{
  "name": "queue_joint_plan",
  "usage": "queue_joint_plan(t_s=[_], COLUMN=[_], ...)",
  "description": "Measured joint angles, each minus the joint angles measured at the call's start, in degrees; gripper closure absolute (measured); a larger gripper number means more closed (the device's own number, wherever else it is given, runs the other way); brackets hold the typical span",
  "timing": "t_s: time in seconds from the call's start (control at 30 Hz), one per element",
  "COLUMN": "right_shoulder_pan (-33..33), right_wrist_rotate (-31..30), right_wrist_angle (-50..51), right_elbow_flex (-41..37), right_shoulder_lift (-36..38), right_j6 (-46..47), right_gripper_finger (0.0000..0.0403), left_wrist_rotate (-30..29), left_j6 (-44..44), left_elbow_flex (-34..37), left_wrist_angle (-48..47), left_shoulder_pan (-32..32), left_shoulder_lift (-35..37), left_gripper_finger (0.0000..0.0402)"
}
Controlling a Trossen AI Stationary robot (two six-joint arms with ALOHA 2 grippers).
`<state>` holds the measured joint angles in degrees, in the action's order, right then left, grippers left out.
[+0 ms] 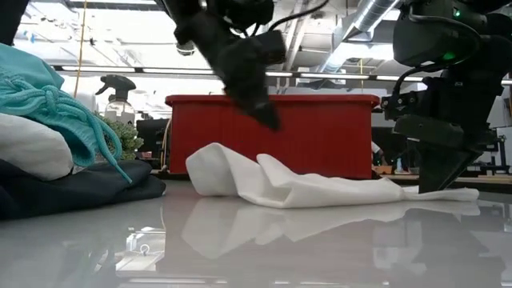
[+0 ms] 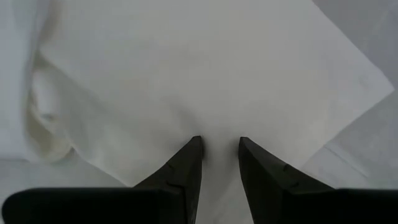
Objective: Fold Laundry from Bin
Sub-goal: Fold the white shorts
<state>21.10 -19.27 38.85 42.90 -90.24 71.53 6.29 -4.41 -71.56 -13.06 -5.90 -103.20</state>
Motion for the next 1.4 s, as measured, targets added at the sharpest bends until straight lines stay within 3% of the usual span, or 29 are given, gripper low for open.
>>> queue_joint_plan(t_s=[0.1, 0.3, 0.4, 0.5, 0.7, 0.83, 1.07, 1.23, 1.4], right_shoulder_pan=[0.0, 0.0, -0.28, -0.26, -0.26, -0.23, -0.17, 0.13, 1.78], right_wrist_rotate=[0.0, 0.13, 0.25, 0.27, 0.34, 1.35, 1.61, 0.56, -5.56], right_wrist_angle=[0.03, -0.13, -0.1, -0.18, -0.04, 0.06, 0.07, -0.01, 4.03], right_elbow_flex=[0.02, 0.0, 0.0, 0.0, 0.02, 0.03, 0.02, 0.3, 4.03], right_shoulder_lift=[-0.02, -0.02, -0.02, -0.02, -0.02, 0.0, 0.0, 0.76, 6.76], right_j6=[-0.01, -0.02, -0.03, -0.04, -0.19, -0.96, -1.08, -3.41, -10.63], right_gripper_finger=[0.0272, 0.0272, 0.0272, 0.0272, 0.0272, 0.0272, 0.0272, 0.0272, 0.0272], left_wrist_rotate=[1.01, 2.75, 1.41, -4.04, -1.35, -2.88, -13.14, -8.82, -8.47], left_j6=[-0.46, -1.61, -2.93, -2.89, -3.22, -2.34, -2.07, -0.42, -1.17], left_elbow_flex=[2.49, 4.3, 4.29, 4.31, 4.31, 4.14, 4.12, 4.16, 4.18], left_wrist_angle=[10.9, 14.28, 12.78, 9.23, 7.65, 5.74, 2.61, 2.05, 2.13], left_shoulder_pan=[-1.7, -2.55, -2.33, -2.43, -3.99, -3.97, -5.01, -5.81, -5.72], left_shoulder_lift=[-1.87, -5.59, -6.13, -6.66, -10.05, -10.98, -10.62, -10.33, -10.33], left_gripper_finger=[0.0264, 0.0281, 0.0289, 0.0296, 0.0306, 0.0312, 0.0319, 0.032, 0.032])
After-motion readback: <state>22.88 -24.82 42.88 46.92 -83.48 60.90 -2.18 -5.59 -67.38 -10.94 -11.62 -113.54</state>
